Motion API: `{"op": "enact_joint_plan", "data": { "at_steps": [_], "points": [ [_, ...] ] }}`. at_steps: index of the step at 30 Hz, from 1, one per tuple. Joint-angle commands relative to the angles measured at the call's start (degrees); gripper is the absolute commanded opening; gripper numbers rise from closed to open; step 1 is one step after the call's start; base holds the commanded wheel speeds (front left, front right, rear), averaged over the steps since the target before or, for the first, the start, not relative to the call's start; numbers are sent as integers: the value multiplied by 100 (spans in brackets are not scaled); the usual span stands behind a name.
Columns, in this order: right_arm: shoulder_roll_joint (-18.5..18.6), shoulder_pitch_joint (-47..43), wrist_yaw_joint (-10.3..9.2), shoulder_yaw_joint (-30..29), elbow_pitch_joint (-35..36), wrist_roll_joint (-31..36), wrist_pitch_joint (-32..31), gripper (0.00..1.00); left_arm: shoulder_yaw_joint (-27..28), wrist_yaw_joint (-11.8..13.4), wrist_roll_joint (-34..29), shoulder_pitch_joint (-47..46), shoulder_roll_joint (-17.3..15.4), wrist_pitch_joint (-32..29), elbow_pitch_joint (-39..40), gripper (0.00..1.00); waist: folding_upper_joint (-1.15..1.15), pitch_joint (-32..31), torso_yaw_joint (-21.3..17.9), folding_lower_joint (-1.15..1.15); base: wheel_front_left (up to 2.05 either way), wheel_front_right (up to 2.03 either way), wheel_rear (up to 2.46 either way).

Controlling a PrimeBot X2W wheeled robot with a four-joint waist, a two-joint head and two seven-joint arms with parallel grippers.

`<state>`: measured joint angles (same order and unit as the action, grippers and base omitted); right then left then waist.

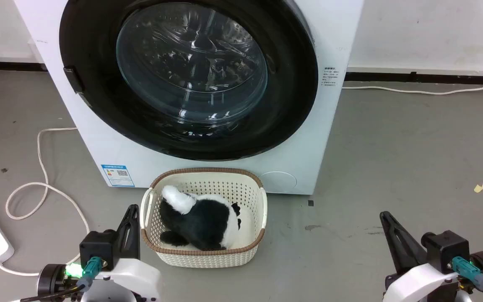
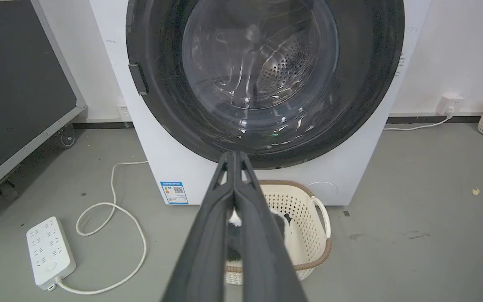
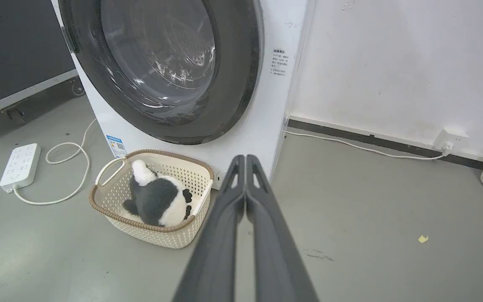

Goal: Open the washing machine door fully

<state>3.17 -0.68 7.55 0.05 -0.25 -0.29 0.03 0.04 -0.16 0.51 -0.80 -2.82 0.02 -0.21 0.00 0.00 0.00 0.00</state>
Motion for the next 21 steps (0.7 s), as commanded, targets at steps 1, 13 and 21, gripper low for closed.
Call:
{"op": "enact_joint_plan", "data": {
  "at_steps": [1,13,21],
  "points": [
    [-29,68,-6,-5,25,29,-3,0,-4,16,-51,80,-6,-2,21,0,0,0,0,0,0,0,0],
    [-29,68,-6,-5,25,29,-3,0,-4,16,-51,80,-6,-2,21,0,0,0,0,0,0,0,0],
    [-29,68,-6,-5,25,29,-3,0,-4,16,-51,80,-6,-2,21,0,0,0,0,0,0,0,0]
  ]
}}
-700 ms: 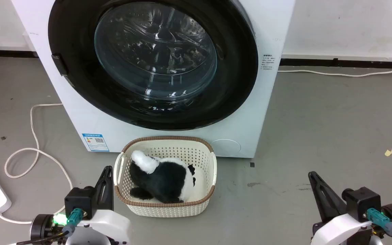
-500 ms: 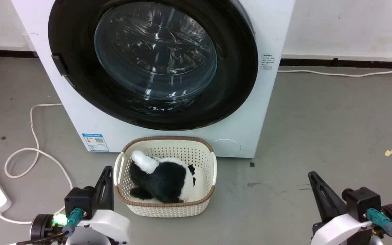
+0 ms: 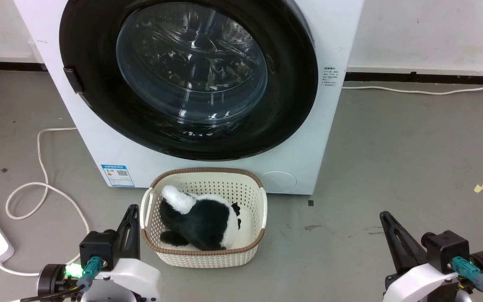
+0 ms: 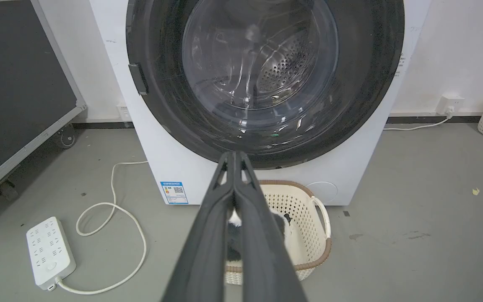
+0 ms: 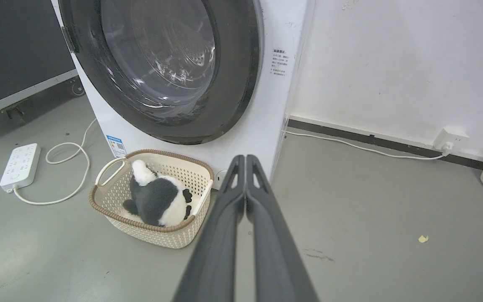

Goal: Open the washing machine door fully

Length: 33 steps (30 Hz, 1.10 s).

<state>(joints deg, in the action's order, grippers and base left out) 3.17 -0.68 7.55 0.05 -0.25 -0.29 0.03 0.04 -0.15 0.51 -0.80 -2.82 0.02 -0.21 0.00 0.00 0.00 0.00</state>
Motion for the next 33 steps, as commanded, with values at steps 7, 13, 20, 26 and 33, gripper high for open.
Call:
{"op": "enact_joint_plan", "data": {
  "at_steps": [7,13,20,26,33],
  "points": [
    [-29,68,-6,-5,25,29,-3,0,-4,15,-51,80,-6,-2,21,0,0,0,0,0,0,0,0],
    [-29,68,-6,-5,25,29,-3,0,-4,15,-51,80,-6,-2,21,0,0,0,0,0,0,0,0],
    [-29,68,-6,-5,25,29,-3,0,-4,15,-51,80,-6,-2,21,0,0,0,0,0,0,0,0],
    [-29,68,-6,-5,25,29,-3,0,-4,15,-51,80,-6,-2,21,0,0,0,0,0,0,0,0],
    [-29,68,-6,-5,25,29,-3,0,-4,15,-51,80,-6,-2,21,0,0,0,0,0,0,0,0]
  ]
}}
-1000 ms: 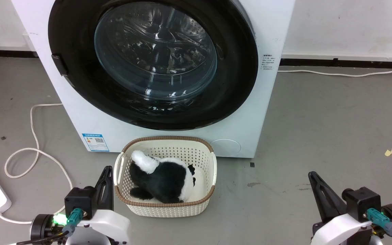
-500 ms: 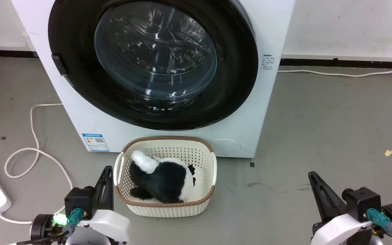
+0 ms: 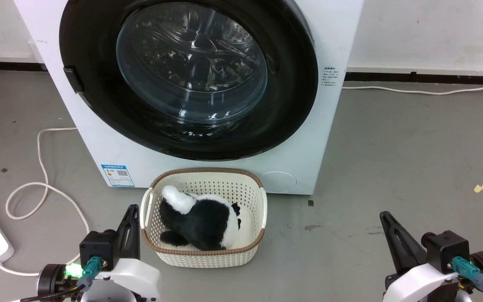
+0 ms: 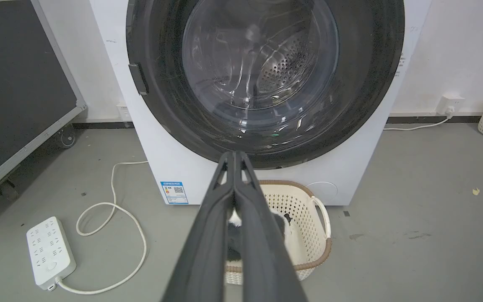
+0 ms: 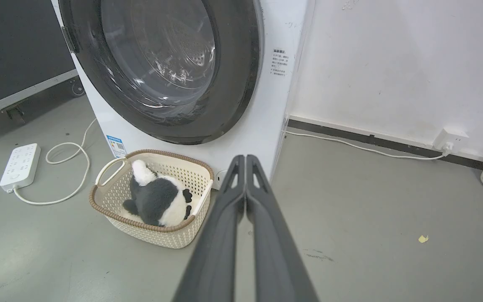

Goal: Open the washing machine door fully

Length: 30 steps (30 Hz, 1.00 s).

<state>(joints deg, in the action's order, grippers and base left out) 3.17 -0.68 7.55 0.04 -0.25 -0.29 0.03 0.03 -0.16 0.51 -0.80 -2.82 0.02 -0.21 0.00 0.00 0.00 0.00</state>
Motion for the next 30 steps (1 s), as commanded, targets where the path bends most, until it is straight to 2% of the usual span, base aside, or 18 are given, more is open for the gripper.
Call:
{"op": "enact_joint_plan", "data": {
  "at_steps": [1,30],
  "points": [
    [-29,68,-6,-4,25,29,-3,0,-3,16,-51,80,-6,-2,21,0,0,0,0,0,0,0,0],
    [-29,68,-6,-4,25,29,-3,0,-3,16,-51,80,-6,-2,21,0,0,0,0,0,0,0,0]
  ]
}}
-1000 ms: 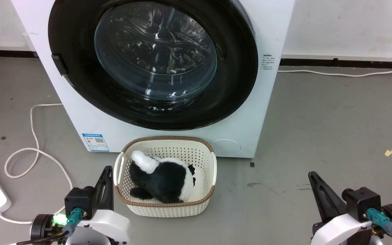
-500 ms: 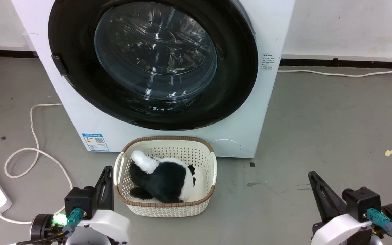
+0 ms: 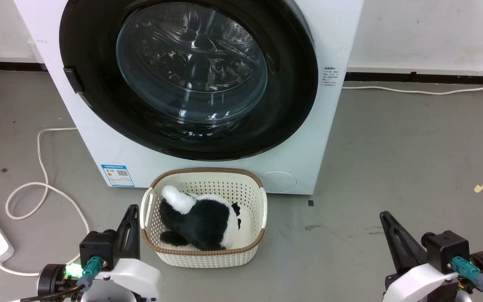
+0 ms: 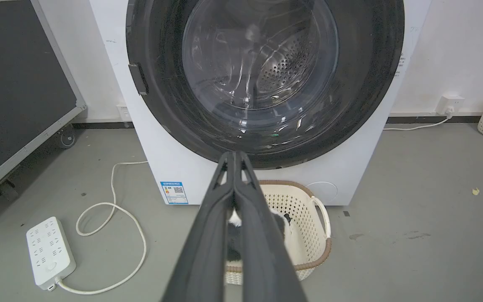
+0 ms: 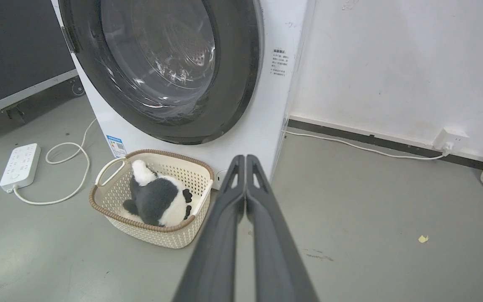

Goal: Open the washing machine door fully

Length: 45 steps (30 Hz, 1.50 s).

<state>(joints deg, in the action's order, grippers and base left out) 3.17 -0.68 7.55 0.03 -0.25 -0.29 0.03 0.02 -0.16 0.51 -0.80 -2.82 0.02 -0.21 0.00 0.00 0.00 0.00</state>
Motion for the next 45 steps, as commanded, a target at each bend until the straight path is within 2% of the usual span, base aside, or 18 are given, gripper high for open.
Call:
{"op": "enact_joint_plan", "data": {
  "at_steps": [1,45],
  "points": [
    [-29,68,-6,-3,25,29,-3,0,-2,16,-51,80,-6,-2,21,0,0,0,0,0,0,0,0],
    [-29,68,-6,-3,25,29,-3,0,-2,16,-51,80,-6,-2,21,0,0,0,0,0,0,0,0]
  ]
}}
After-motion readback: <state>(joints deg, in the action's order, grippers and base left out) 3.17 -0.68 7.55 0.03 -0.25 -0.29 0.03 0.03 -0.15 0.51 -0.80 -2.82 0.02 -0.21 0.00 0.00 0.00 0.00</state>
